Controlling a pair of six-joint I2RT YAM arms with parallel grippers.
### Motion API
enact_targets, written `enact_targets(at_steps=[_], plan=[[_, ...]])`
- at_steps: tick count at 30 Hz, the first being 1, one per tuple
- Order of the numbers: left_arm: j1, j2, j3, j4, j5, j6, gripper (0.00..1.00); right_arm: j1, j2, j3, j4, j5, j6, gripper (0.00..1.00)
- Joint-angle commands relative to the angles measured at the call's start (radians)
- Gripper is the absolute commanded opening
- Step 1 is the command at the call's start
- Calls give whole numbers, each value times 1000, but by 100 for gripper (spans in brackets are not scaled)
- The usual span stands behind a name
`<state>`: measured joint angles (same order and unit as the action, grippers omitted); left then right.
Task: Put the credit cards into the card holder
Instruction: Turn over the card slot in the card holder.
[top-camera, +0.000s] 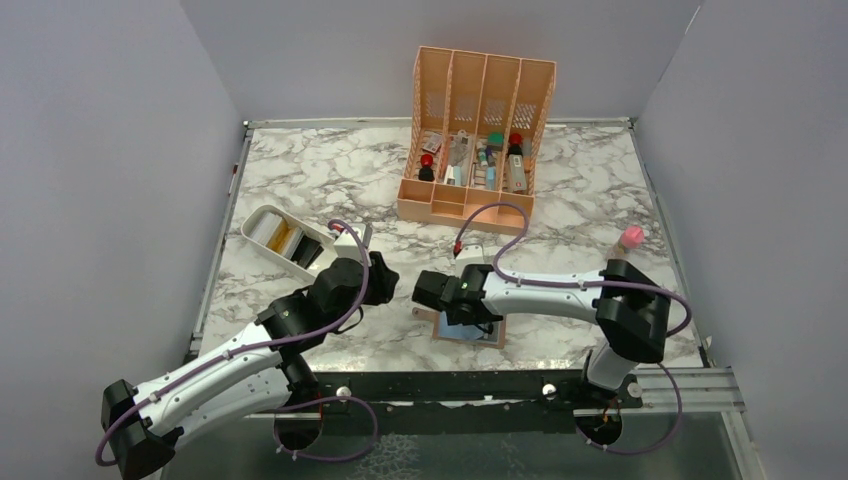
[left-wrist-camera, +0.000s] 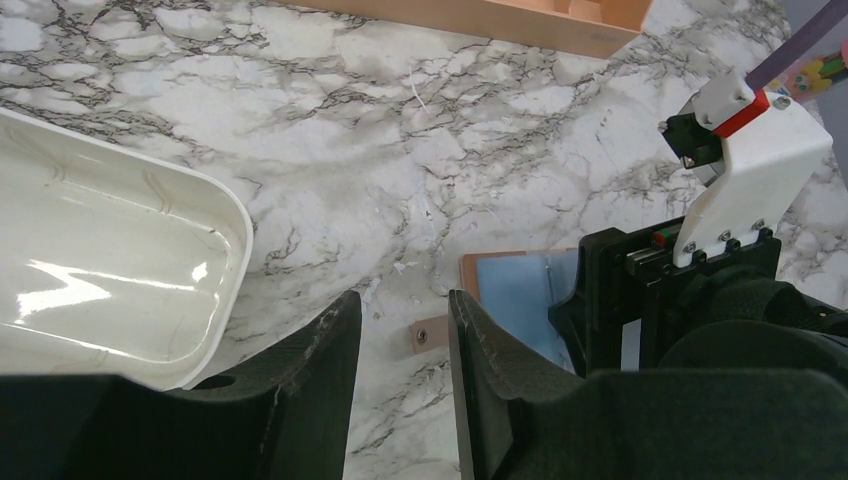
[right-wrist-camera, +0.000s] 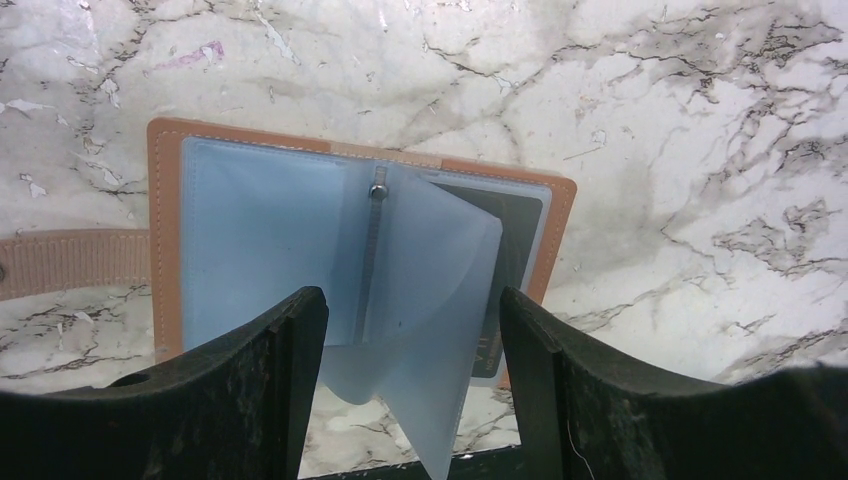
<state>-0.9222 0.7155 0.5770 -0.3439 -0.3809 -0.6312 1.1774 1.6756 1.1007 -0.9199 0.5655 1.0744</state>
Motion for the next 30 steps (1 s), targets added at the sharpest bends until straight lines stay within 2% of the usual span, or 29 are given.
enact_targets(at_steps=[1,16,30], plan=[[4,-8,-5,24,16,3,41,13,39,44,-66,71,30,69],[4,-23,-14,23,19,2,41,65,127,145,-197,140,65,63],[4,-33,-14,19,15,4,41,87,221,227,-317,198,105,72]])
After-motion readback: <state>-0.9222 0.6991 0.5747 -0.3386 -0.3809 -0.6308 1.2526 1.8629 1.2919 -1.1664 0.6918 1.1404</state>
